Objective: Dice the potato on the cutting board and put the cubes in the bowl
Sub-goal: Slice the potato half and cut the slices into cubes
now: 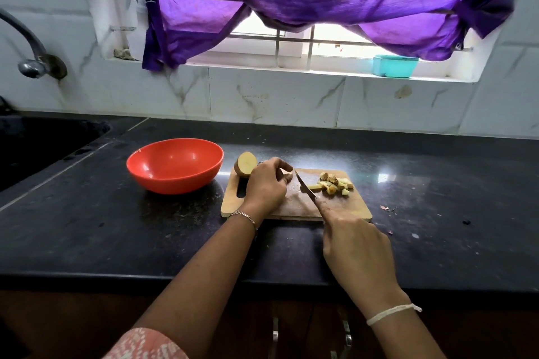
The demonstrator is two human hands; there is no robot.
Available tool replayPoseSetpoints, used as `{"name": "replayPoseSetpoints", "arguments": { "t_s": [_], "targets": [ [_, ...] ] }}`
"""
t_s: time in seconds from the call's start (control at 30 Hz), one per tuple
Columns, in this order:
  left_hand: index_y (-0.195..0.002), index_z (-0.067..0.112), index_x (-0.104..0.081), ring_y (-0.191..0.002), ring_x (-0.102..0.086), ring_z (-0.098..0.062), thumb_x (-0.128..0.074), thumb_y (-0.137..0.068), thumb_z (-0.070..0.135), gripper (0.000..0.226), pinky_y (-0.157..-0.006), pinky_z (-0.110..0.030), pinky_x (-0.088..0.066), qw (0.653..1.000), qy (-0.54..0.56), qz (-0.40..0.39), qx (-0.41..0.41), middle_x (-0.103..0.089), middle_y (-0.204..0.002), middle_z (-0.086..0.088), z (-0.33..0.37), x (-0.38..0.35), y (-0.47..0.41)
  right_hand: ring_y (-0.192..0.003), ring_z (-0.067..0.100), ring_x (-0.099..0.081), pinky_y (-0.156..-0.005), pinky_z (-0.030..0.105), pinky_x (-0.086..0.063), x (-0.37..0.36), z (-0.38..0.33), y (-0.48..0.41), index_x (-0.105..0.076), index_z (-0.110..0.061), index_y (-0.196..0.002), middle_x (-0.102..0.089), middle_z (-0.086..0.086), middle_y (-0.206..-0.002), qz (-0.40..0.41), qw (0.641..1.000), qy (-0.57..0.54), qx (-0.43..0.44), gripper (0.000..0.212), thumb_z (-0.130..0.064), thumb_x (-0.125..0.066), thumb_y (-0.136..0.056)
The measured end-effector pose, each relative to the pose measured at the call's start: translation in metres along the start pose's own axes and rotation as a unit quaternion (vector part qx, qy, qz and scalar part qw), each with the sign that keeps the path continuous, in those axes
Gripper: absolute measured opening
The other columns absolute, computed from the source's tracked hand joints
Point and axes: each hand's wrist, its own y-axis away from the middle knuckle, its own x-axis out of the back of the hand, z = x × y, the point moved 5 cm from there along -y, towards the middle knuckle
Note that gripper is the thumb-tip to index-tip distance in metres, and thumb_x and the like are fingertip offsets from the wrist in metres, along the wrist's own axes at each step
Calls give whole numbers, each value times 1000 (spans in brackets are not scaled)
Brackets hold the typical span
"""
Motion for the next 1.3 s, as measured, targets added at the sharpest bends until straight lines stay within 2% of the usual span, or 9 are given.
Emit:
{"name": "replayPoseSetpoints", "arguments": {
  "t_s": [0.17,0.4,0.63,0.77,0.87,0.97,1.03,1.13,1.3],
  "targets": [
    [-110,15,-64,-79,-52,-8,-65,-90,7,22,-71,-15,-36,1000,11,26,5,-59,-87,3,-3,4,0,-95,16,-63,-71,30,-47,3,-2,-6,-22,-44,-149,-66,-4,-109,-18,999,20,45,54,-28,-37,-99],
    [-106,16,-64,-81,-54,-12,-64,-88,3,23,-68,-11,-35,998,13,49,26,-67,-98,-5,-11,4,-3,-93,18,-63,-72,32,-50,2,10,-17,-38,-45,-141,-59,-5,-118,-17,999,37,13,50,-22,-40,-97],
    [-106,20,-64,-86,-56,-10,-68,-86,6,25,-79,-17,-42,998,-1,56,31,-64,-110,-5,-14,4,-4,-87,14,-61,-72,29,-50,2,12,-19,-33,-46,-144,-58,-5,-116,-16,1000,17,5,50,-27,-37,-98],
    [-106,18,-66,-94,-56,-11,-71,-84,17,22,-85,-18,-44,998,-39,35,-20,-62,-108,-2,-8,0,-1,-82,13,-59,-67,26,-43,5,14,-13,-33,-49,-143,-56,-7,-97,-19,1000,5,-3,48,-32,-36,-99],
    [-107,24,-69,-101,-58,-13,-73,-81,34,28,-95,-30,-48,995,-75,-9,-70,-58,-108,3,1,-8,3,-88,17,-62,-72,28,-48,11,19,-9,-37,-51,-140,-62,-3,-107,-13,999,-19,-25,46,-33,-38,-98],
    [-111,35,-68,-107,-56,-14,-68,-79,51,36,-97,-40,-45,983,-155,-51,-85,-56,-112,6,9,-13,2,-83,16,-63,-71,28,-49,15,24,-4,-35,-48,-143,-66,-2,-101,5,998,-50,-49,49,-30,-41,-98],
    [-108,37,-69,-106,-57,-15,-66,-81,55,33,-92,-37,-47,977,-185,-62,-91,-58,-112,7,16,-14,0,-81,16,-64,-70,28,-49,15,26,-1,-33,-48,-144,-66,-3,-99,17,996,-62,-58,51,-29,-42,-97],
    [-103,31,-72,-100,-58,-11,-66,-85,47,25,-79,-26,-45,979,-170,-63,-96,-61,-108,8,22,-14,-1,-83,18,-65,-71,31,-50,13,25,-1,-31,-48,-144,-68,-2,-97,18,996,-61,-62,52,-31,-42,-96],
    [-97,24,-71,-89,-60,-5,-71,-85,31,14,-78,-18,-49,989,-95,-60,-91,-68,-96,8,19,-11,-1,-89,15,-65,-75,30,-50,10,23,-4,-34,-46,-144,-68,-5,-103,21,999,-23,-44,47,-34,-38,-99]
  ]
}}
